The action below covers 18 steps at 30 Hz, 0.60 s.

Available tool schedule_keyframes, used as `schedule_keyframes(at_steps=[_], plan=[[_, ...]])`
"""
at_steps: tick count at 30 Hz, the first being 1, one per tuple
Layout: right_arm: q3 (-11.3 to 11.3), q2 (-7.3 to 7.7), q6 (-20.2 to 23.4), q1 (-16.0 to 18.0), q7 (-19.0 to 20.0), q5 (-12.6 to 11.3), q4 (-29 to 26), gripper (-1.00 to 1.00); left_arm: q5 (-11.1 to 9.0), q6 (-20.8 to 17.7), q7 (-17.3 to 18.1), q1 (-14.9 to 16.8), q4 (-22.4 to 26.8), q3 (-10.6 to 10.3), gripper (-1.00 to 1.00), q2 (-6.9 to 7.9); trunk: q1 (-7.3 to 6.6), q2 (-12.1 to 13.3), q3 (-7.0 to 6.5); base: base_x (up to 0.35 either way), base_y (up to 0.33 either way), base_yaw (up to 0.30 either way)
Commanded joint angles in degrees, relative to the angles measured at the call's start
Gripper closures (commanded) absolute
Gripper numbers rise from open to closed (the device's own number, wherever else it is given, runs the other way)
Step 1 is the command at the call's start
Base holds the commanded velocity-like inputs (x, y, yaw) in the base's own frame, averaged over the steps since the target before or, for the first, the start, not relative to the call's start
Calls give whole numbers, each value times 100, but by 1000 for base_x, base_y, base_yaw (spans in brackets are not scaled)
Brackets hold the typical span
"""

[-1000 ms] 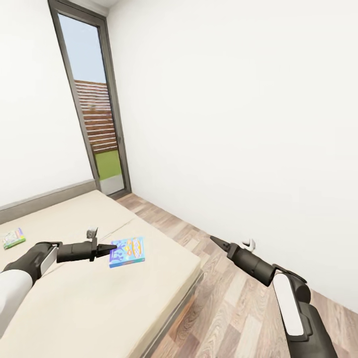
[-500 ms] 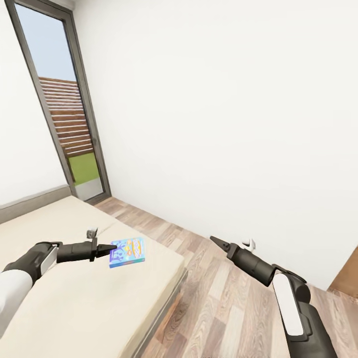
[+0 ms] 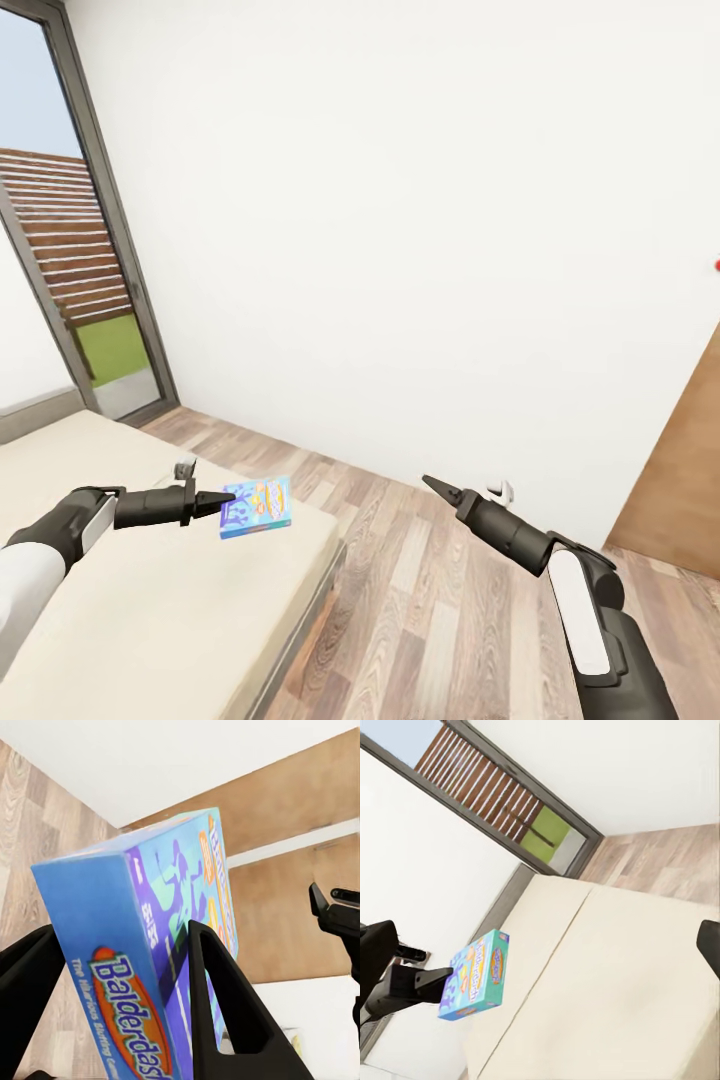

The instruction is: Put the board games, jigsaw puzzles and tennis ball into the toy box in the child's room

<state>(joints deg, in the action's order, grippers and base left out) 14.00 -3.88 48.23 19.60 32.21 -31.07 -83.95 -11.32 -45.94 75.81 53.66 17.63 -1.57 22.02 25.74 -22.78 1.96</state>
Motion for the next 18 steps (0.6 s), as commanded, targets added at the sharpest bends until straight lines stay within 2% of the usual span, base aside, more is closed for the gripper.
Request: schedule_keyframes(at_steps=[1,18], plan=[[15,-7,37,9,23,4,0,-100,-36,-64,14,6,4,-4,100,4,4,-14,13,0,0,-278],[19,-3,37,9,13,4,2,-100,-33,-64,6,5,4,-2,100,5,4,-14,13,0,0,-278]])
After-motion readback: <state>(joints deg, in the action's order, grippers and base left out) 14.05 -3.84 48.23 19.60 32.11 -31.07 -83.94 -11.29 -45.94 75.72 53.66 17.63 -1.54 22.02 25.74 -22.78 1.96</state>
